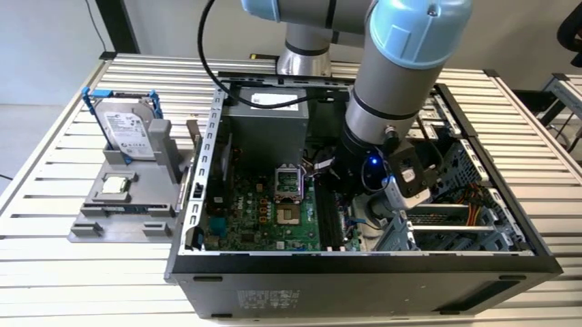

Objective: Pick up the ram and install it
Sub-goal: 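Insert the ram into the slot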

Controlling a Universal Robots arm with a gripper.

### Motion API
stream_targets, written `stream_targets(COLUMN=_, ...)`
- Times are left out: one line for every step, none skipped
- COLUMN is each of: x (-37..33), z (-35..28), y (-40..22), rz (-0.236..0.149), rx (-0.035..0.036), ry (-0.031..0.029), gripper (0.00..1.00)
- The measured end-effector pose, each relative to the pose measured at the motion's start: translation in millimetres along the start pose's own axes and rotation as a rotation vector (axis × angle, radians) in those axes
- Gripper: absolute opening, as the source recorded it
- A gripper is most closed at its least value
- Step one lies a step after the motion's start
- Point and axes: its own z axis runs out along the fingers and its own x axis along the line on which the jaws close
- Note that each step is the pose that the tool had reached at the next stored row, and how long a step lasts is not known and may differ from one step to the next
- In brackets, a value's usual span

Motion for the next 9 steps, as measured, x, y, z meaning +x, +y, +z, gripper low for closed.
stream_targets(x=0.5, z=0.8, y=-0.1, rz=-0.002, rx=0.0000, ry=0.0001, gripper=0.00)
stream_targets(x=0.7, z=1.4, y=-0.2, rz=-0.004, rx=-0.0001, ry=0.0002, gripper=0.00)
stream_targets(x=0.8, z=2.1, y=-0.2, rz=-0.006, rx=-0.0002, ry=0.0003, gripper=0.00)
stream_targets(x=1.2, z=2.9, y=-0.3, rz=-0.010, rx=-0.0001, ry=0.0005, gripper=0.00)
stream_targets(x=1.7, z=3.5, y=-0.4, rz=-0.013, rx=-0.0001, ry=0.0006, gripper=0.00)
stream_targets(x=2.2, z=4.2, y=-0.5, rz=-0.016, rx=-0.0002, ry=0.0007, gripper=0.00)
stream_targets(x=2.5, z=5.1, y=-0.5, rz=-0.017, rx=-0.0003, ry=0.0008, gripper=0.00)
stream_targets(x=2.7, z=6.0, y=-0.6, rz=-0.017, rx=-0.0002, ry=0.0008, gripper=0.00)
stream_targets(x=2.9, z=6.8, y=-0.6, rz=-0.017, rx=0.0001, ry=0.0009, gripper=0.00)
